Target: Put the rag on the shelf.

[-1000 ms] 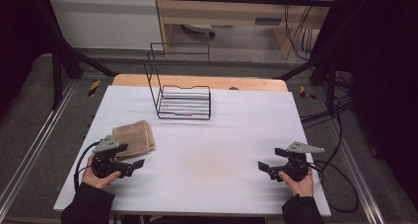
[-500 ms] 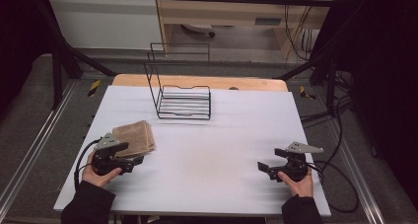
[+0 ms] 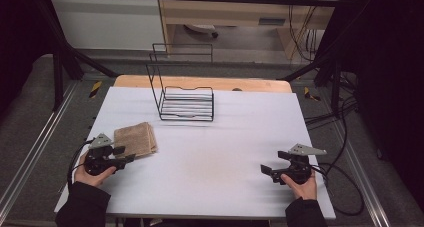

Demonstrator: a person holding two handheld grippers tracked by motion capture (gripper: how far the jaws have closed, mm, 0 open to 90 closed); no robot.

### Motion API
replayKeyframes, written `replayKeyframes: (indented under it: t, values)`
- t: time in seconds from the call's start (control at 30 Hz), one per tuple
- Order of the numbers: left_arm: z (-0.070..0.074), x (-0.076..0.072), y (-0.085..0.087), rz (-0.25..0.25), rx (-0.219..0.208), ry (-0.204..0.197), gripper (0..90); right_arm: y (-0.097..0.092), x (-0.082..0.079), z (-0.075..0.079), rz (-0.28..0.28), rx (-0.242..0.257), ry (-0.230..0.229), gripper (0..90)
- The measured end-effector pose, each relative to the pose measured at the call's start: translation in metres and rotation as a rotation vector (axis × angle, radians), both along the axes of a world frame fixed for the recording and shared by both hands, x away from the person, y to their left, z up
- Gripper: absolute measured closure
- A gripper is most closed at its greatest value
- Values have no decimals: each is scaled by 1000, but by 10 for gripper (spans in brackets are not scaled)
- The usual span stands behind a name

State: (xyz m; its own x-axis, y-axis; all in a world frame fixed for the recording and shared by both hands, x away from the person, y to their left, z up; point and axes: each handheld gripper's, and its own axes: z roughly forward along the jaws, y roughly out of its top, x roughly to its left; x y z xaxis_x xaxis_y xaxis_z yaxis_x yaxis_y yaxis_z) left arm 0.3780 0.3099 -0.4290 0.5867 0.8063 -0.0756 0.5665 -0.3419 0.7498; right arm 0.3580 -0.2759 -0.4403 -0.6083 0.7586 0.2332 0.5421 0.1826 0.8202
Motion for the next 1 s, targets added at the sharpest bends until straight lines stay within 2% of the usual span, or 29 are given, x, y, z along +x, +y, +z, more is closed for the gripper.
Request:
replayKeyframes:
  t: [0.37, 0.63, 0.83, 0.97, 1.0]
  values:
    - [-14, 14, -17, -5, 106, -3, 502, 1, 0, 0, -3, 0, 6, 15]
    - [-17, 18, -20, 8, 118, -6, 577, 1, 0, 0, -3, 1, 6, 15]
    - [-18, 18, -22, 28, 136, -17, 689, 1, 0, 0, -4, -1, 5, 15]
    - [-18, 19, -22, 40, 135, -18, 736, 0, 0, 0, -5, 2, 6, 16]
    - [-18, 19, -21, 42, 133, -19, 771, 0, 0, 0, -4, 3, 7, 15]
